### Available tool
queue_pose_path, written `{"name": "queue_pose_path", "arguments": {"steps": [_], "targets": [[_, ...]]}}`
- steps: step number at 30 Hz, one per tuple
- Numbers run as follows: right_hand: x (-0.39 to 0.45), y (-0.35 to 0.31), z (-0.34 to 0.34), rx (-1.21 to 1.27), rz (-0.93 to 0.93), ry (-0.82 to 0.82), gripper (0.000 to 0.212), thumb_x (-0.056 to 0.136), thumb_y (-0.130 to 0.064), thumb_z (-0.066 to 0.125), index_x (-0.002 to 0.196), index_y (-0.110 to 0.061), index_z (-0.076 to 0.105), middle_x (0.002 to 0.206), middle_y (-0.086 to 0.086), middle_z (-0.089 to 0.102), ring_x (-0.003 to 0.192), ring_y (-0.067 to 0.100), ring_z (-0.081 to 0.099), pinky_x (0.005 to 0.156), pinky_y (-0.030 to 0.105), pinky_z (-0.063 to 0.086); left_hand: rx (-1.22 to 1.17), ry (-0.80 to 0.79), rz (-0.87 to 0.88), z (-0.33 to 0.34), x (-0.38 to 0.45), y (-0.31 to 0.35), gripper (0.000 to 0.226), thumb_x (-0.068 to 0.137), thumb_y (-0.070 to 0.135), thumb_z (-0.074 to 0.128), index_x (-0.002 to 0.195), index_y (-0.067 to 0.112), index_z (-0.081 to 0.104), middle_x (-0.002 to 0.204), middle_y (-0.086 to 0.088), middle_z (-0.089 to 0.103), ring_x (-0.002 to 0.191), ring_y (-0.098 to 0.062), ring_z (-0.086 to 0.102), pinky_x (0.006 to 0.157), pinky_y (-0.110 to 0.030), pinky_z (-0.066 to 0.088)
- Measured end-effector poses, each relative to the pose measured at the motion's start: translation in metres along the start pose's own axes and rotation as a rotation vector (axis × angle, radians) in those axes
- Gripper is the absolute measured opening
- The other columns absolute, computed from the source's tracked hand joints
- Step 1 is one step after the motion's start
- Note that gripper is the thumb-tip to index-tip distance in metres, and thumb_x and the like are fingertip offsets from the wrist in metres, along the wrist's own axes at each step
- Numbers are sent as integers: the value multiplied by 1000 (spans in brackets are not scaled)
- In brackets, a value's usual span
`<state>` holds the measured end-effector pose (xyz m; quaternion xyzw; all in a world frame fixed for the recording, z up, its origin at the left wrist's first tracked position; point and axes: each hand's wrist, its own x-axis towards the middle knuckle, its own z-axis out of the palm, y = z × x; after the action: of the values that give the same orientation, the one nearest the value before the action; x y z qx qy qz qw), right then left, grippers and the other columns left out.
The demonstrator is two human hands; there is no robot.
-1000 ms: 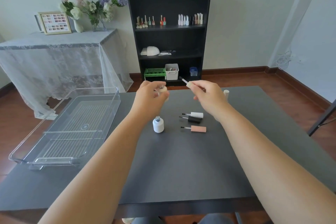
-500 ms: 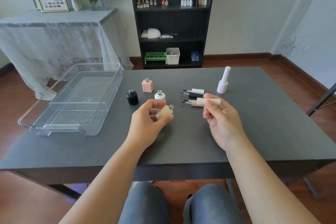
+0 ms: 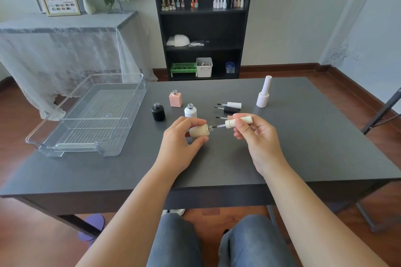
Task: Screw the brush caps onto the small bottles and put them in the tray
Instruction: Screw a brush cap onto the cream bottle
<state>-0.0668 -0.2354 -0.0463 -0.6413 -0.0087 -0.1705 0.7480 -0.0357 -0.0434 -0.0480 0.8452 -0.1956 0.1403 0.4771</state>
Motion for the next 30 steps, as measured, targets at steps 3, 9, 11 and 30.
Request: {"name": "queue_pose_path", "arguments": {"steps": [3, 9, 11, 30], "targets": [[1, 1, -1, -18, -1, -9, 9, 89, -20, 66, 93, -22, 74, 87, -2, 74, 70, 9, 61, 66, 20, 52, 11, -1, 13, 0, 0, -1, 33, 77, 14, 79, 106, 26, 69, 105, 17, 62, 95, 1, 59, 80, -4, 42], [-1, 2, 0, -67, -11, -53, 11, 91, -16, 64, 98, -15, 72, 82, -8, 73, 69, 6, 60, 67, 18, 52, 16, 1, 31, 0, 0, -1, 33, 77, 13, 79, 106, 25, 69, 105, 18, 62, 93, 1, 59, 79, -3, 40], [-1, 2, 1, -83, -12, -80, 10, 91, -15, 64, 97, -18, 71, 81, -10, 74, 68, 4, 61, 68, 16, 51, 13, -3, 51, -1, -1, 0, 33, 77, 12, 79, 106, 24, 70, 104, 17, 62, 93, 1, 58, 79, -4, 41], [-5, -5, -6, -744, -495, -171, 23, 76, 7, 75, 91, -10, 74, 98, -1, 72, 109, 22, 64, 96, 29, 48, -115, -147, 76, -1, -1, -3, 28, 85, 21, 73, 112, 27, 69, 103, 13, 68, 88, -5, 62, 77, -10, 46]]}}
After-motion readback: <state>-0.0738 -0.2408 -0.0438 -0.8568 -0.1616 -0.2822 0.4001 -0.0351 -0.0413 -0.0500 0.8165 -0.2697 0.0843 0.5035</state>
